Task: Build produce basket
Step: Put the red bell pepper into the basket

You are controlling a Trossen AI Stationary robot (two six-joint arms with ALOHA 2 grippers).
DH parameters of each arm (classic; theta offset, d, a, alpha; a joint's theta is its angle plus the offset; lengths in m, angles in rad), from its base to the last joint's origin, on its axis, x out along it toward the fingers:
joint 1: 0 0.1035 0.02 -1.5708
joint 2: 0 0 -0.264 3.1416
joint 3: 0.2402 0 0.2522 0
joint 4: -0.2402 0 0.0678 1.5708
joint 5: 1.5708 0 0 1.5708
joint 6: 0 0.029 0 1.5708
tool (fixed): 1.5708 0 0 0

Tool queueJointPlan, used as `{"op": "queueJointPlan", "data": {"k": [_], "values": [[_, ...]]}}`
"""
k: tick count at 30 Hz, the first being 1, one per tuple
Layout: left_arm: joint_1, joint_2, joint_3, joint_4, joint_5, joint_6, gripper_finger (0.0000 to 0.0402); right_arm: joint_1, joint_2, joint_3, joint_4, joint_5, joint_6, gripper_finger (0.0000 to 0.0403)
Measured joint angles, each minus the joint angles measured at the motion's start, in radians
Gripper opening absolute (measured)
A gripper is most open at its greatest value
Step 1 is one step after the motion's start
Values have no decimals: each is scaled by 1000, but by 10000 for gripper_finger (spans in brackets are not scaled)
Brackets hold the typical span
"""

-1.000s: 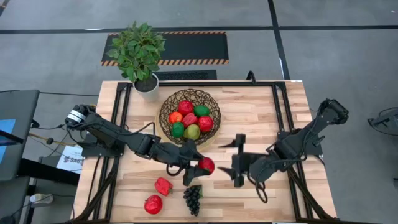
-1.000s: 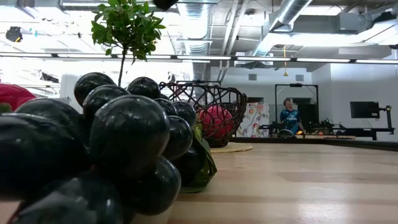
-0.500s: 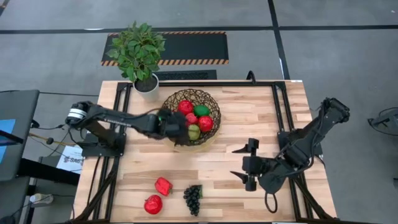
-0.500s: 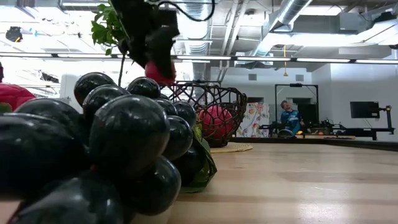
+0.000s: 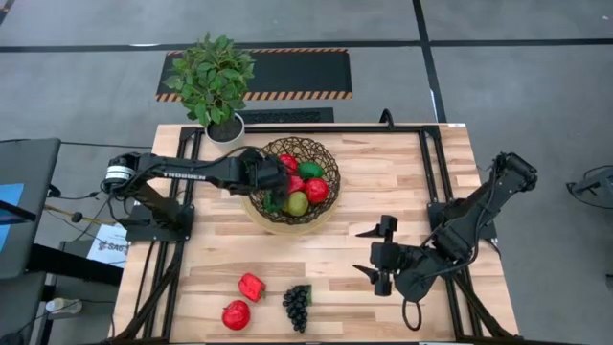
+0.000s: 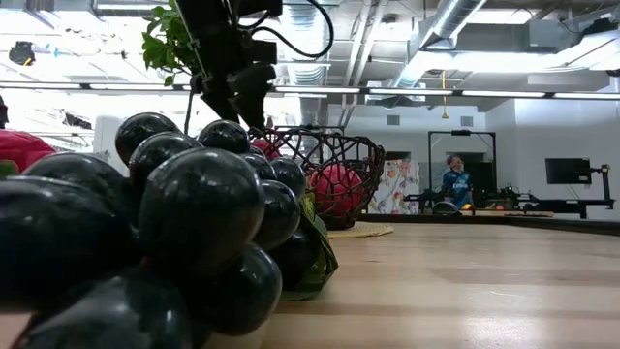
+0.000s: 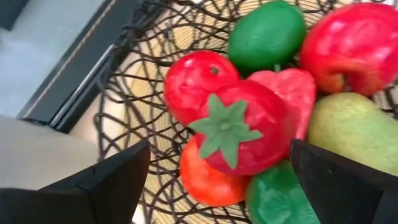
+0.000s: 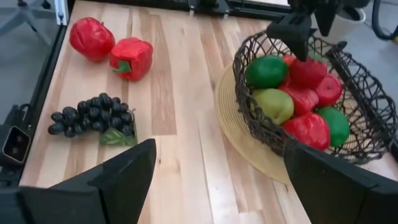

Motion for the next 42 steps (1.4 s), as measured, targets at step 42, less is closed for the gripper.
{"op": "queueJointPlan", "data": {"k": [42], "values": [[-1029, -93, 1, -182, -1, -1007, 371, -134, 488, 14, 1144, -99, -295, 368]]}}
